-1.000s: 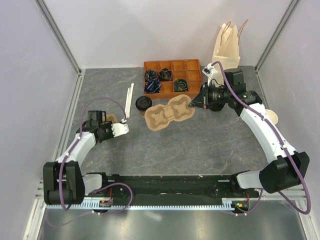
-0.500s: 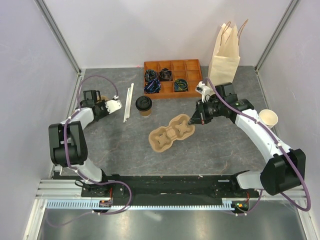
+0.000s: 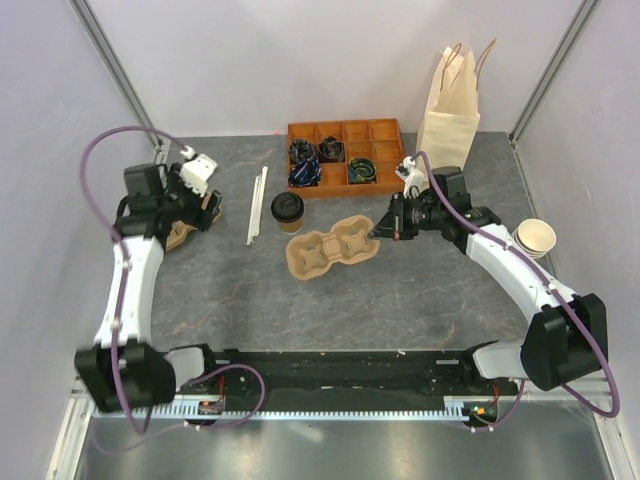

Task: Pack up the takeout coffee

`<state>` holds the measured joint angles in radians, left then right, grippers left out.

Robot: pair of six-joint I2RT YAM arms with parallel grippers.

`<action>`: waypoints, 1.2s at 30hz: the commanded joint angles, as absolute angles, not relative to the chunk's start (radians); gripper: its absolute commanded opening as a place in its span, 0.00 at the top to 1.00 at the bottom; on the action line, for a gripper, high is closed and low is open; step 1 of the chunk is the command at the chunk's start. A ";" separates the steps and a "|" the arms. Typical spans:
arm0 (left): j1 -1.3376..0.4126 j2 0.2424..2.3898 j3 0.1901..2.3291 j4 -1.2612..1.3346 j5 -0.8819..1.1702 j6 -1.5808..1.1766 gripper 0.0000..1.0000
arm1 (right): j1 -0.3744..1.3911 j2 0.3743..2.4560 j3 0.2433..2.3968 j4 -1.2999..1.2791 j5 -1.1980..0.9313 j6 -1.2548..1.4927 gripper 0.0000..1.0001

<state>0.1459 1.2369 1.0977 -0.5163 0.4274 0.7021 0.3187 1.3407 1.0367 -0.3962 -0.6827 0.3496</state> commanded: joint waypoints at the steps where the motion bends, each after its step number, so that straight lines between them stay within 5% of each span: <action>1: 0.153 1.046 1.088 -0.588 0.713 0.131 0.15 | 0.324 1.301 1.037 -0.117 -0.687 0.648 1.00; 6: 0.153 0.930 0.947 -0.448 0.851 -0.379 0.08 | 0.333 1.273 1.032 0.042 -0.641 0.828 1.00; 11: 0.120 0.781 0.746 -0.114 0.769 -0.768 0.14 | 0.360 1.238 1.006 0.100 -0.571 0.917 1.00; 36: 0.069 0.788 0.742 0.064 0.719 -0.831 0.25 | 0.422 1.247 0.985 0.095 -0.497 0.945 1.00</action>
<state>0.0605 0.8040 0.6968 0.0135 0.7326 -0.8032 0.4419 1.2575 0.9878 0.0746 -0.4988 0.9279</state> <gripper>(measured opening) 0.757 0.010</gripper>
